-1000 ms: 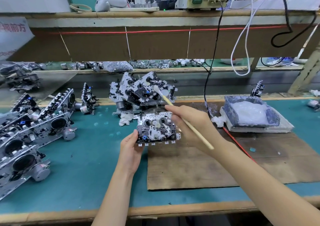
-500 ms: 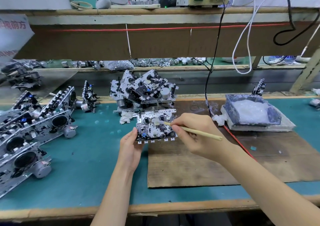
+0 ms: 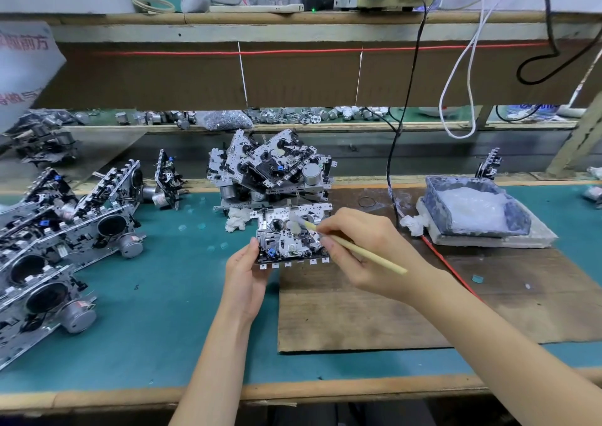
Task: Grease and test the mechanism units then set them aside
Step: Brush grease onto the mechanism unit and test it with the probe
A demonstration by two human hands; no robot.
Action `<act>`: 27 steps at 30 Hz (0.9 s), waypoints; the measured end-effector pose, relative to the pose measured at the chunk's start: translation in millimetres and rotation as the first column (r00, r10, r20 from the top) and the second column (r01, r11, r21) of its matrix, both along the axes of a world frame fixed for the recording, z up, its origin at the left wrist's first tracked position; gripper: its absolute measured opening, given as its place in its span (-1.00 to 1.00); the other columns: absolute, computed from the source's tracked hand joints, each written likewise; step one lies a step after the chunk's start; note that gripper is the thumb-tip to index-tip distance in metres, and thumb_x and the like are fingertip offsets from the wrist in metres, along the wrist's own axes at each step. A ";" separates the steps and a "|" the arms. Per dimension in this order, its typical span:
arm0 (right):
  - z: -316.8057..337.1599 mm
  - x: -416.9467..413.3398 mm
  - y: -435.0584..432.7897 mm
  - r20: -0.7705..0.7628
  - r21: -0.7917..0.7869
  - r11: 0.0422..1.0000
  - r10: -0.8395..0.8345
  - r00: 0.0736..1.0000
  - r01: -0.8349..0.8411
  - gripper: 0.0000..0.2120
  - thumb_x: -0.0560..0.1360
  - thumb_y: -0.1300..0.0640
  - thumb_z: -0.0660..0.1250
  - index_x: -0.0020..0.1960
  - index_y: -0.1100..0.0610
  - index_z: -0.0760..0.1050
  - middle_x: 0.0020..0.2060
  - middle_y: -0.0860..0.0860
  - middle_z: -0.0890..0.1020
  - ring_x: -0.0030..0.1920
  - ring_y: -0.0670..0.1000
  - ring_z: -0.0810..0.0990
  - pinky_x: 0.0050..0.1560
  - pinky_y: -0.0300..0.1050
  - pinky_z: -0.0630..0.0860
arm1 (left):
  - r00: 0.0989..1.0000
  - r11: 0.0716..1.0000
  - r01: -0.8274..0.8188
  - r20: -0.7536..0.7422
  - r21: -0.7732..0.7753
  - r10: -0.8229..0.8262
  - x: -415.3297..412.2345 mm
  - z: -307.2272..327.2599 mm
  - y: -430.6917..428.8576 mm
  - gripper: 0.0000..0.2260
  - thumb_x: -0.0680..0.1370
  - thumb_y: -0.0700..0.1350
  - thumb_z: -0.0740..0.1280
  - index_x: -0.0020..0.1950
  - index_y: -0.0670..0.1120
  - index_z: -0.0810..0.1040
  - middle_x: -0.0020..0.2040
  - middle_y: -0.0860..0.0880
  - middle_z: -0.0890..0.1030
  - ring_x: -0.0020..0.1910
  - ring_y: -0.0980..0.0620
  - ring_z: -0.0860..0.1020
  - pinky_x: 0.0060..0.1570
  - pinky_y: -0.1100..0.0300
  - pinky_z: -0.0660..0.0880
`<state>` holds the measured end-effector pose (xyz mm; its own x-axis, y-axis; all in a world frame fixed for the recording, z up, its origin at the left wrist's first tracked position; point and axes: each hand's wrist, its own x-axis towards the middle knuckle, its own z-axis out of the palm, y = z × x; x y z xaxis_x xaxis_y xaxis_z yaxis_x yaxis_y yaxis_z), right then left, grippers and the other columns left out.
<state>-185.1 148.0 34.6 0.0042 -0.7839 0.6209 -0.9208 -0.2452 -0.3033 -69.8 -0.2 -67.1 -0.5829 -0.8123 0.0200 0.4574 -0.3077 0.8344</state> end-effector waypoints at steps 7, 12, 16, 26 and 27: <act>-0.9 3.0 -0.4 -0.032 0.043 0.999 0.015 0.999 -0.013 -0.92 0.42 0.32 0.29 -0.15 0.32 0.54 -0.30 0.09 0.58 -0.31 -0.02 0.49 -0.27 -0.24 0.41 | 1.000 1.000 -0.002 -0.010 -0.002 0.002 -0.9 0.2 0.1 -0.54 0.64 -0.18 0.09 -0.28 -0.12 0.72 -0.24 -0.04 0.69 -0.26 0.11 0.65 -0.27 0.30 0.56; -0.3 4.0 -3.7 -0.032 0.022 1.000 -0.013 0.999 0.014 -0.91 0.44 0.32 0.28 -0.11 0.33 0.54 -0.27 0.09 0.57 -0.29 -0.04 0.47 -0.24 -0.27 0.39 | 1.000 1.000 0.003 -0.015 -0.005 -0.003 -0.7 0.2 0.4 -0.55 0.63 -0.18 0.09 -0.28 -0.11 0.72 -0.22 -0.04 0.70 -0.24 0.11 0.65 -0.24 0.28 0.57; -0.9 4.4 -5.6 -0.042 0.047 0.999 -0.021 0.999 0.022 -0.91 0.44 0.32 0.27 -0.12 0.32 0.53 -0.27 0.09 0.56 -0.31 0.00 0.48 -0.26 -0.23 0.38 | 1.000 1.000 0.000 -0.018 -0.002 0.000 -0.7 -1.3 -0.8 -0.55 0.63 -0.18 0.09 -0.27 -0.10 0.72 -0.21 -0.04 0.70 -0.22 0.11 0.65 -0.21 0.28 0.57; -2.1 5.3 -5.7 -0.031 -0.024 0.999 -0.046 0.998 0.045 -0.90 0.44 0.33 0.27 -0.12 0.34 0.54 -0.28 0.11 0.55 -0.31 0.05 0.50 -0.26 -0.18 0.40 | 1.000 1.000 -0.006 -0.004 -0.001 0.006 -1.4 -3.7 -3.0 -0.57 0.62 -0.15 0.12 -0.27 -0.11 0.72 -0.19 -0.05 0.70 -0.19 0.09 0.64 -0.10 0.22 0.56; -2.7 5.4 -5.9 -0.038 -0.016 0.999 -0.036 0.999 0.036 -0.91 0.44 0.34 0.27 -0.12 0.34 0.54 -0.29 0.11 0.55 -0.32 0.06 0.50 -0.27 -0.18 0.40 | 1.000 1.000 -0.006 -0.005 -0.001 0.006 -1.7 -3.5 -2.8 -0.56 0.63 -0.16 0.11 -0.28 -0.11 0.72 -0.21 -0.04 0.69 -0.21 0.10 0.64 -0.13 0.24 0.57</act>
<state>-179.7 142.1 31.9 -0.0001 -0.7741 0.6331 -0.9399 -0.2162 -0.2645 -71.5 -3.1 -70.6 -0.5783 -0.8155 0.0242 0.4634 -0.3039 0.8324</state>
